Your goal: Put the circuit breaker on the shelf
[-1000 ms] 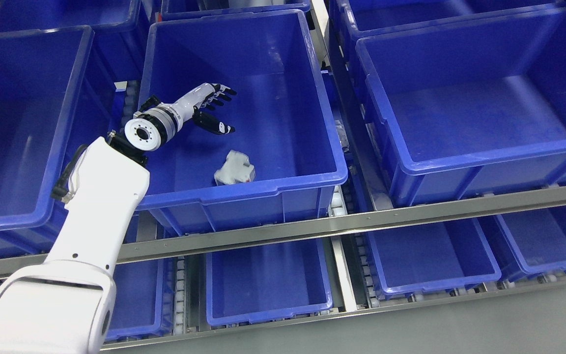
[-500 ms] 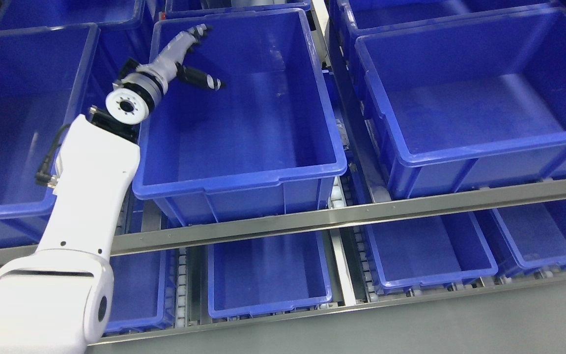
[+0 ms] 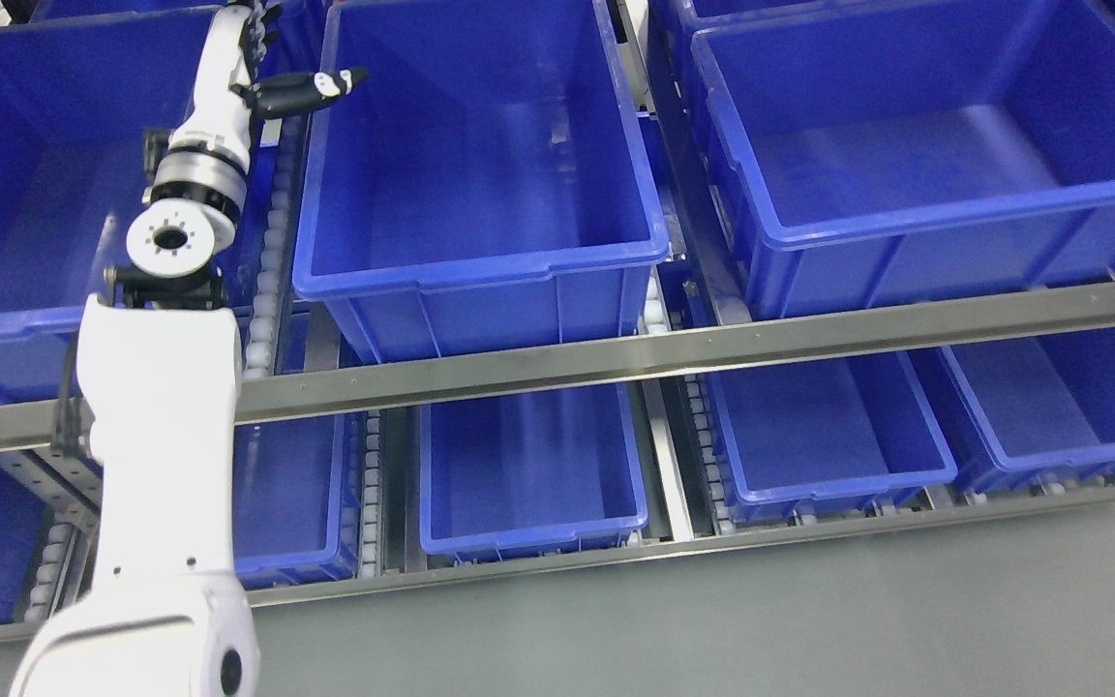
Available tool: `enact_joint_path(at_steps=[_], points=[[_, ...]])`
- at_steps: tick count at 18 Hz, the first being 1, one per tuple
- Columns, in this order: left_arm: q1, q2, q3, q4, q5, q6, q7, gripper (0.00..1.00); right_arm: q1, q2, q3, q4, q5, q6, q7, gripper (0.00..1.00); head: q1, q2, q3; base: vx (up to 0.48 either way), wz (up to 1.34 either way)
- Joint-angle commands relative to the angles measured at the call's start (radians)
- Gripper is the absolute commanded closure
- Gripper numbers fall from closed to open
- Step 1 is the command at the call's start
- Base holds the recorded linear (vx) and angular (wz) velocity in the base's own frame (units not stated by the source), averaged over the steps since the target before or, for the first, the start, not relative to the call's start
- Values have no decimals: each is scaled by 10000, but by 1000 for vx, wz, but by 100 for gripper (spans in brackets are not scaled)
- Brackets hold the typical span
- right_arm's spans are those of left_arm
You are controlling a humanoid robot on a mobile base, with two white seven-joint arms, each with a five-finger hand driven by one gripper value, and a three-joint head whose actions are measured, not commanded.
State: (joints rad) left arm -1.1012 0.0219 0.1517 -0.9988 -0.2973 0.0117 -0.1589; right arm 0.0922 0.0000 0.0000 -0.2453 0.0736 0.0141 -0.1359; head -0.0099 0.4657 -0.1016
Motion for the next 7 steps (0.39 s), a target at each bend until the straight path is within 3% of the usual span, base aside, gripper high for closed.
enact_joint_path(at_steps=[1,7], points=[[2510,-45,-211,-5549,565,189,25,0,-1,-175,199,-1,0,641,-6,0,0,0,0,-250,-21],[3020,-45,-228,-5566,565,420,25,0,-1,-175,199,-1,0,641,-6,0,0,0,0,-176,-187]])
